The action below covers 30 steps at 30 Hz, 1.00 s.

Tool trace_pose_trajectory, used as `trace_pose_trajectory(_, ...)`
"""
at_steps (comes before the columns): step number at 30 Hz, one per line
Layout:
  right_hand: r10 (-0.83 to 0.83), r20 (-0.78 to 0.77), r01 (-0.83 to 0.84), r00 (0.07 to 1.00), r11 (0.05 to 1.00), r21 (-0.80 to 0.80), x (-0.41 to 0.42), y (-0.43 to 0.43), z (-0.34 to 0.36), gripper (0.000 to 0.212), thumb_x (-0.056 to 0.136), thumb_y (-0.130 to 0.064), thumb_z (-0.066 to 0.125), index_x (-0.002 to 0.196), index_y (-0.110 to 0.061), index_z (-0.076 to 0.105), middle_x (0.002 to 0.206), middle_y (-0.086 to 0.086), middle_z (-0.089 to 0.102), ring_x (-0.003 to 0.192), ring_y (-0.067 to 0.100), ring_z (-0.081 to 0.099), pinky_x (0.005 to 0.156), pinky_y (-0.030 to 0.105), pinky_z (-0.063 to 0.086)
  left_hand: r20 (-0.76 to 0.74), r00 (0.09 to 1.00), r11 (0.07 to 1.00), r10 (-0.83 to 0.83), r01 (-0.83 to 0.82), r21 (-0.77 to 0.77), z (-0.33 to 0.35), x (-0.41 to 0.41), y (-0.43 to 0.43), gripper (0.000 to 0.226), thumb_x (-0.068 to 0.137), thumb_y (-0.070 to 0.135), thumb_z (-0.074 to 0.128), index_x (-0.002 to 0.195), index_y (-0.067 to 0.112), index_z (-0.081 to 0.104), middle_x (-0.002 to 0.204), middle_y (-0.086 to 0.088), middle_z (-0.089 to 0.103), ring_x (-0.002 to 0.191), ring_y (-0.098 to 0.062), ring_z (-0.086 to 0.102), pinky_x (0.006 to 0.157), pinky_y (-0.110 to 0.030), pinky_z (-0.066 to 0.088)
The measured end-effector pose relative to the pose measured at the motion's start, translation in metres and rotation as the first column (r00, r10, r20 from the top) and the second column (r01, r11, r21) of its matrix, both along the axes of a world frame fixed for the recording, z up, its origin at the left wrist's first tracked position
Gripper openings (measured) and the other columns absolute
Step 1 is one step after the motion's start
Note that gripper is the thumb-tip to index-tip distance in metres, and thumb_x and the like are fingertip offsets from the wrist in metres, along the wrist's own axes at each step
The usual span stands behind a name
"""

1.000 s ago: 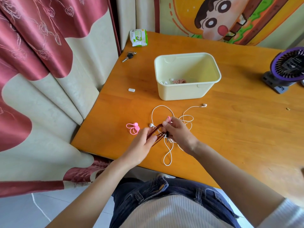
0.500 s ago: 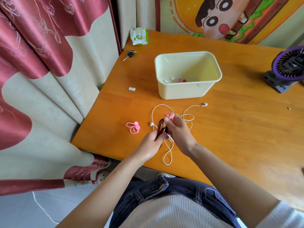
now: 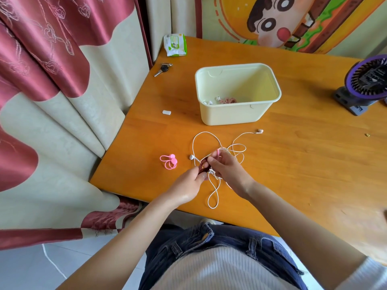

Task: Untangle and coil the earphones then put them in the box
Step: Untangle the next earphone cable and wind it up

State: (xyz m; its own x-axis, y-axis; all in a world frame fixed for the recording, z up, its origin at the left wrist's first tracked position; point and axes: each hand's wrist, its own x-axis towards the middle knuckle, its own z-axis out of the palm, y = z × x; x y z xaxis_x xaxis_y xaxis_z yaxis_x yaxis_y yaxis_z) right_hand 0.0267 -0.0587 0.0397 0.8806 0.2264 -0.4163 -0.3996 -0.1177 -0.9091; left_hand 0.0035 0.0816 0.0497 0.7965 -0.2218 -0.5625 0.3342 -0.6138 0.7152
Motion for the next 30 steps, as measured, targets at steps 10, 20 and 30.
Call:
trace_pose_trajectory(10, 0.205, 0.04, -0.2, 0.978, 0.975, -0.096, 0.008, -0.007, 0.009, 0.013, 0.095, -0.013, 0.051, 0.085, -0.008, 0.046, 0.069, -0.002, 0.056, 0.049, -0.001, 0.042, 0.05, 0.014, 0.033, 0.071, 0.951, 0.917, -0.3, 0.268, 0.295, 0.005, 0.001, 0.007, 0.027, 0.103, 0.027, 0.028, 0.099, 0.011, 0.05, 0.104, -0.003, 0.042, 0.08, -0.021, 0.045, 0.072, -0.031, 0.031)
trace_pose_trajectory(20, 0.017, -0.075, -0.023, 0.997, 0.997, -0.076, 0.008, -0.005, 0.012, 0.013, 0.097, -0.021, 0.049, 0.089, -0.01, 0.048, 0.075, 0.0, 0.05, 0.057, 0.006, 0.038, 0.054, 0.017, 0.033, 0.186, 0.965, 0.957, -0.186, 0.135, 0.258, -0.002, -0.001, 0.005, 0.023, 0.103, 0.024, 0.027, 0.091, 0.014, 0.043, 0.081, 0.007, 0.044, 0.079, -0.02, 0.048, 0.071, -0.031, 0.034)
trace_pose_trajectory(30, 0.397, -0.058, -0.366, 0.916, 0.767, -0.527, 0.025, 0.022, 0.018, 0.033, 0.098, -0.012, 0.035, 0.092, -0.004, 0.067, 0.07, 0.006, 0.065, 0.062, 0.011, 0.058, 0.059, 0.019, 0.046, 0.163, 0.784, 0.607, -0.599, 0.312, 0.731, -0.013, -0.006, -0.003, 0.033, 0.095, 0.006, 0.037, 0.127, 0.015, 0.038, 0.118, -0.005, 0.051, 0.106, -0.023, 0.052, 0.091, -0.04, 0.03)
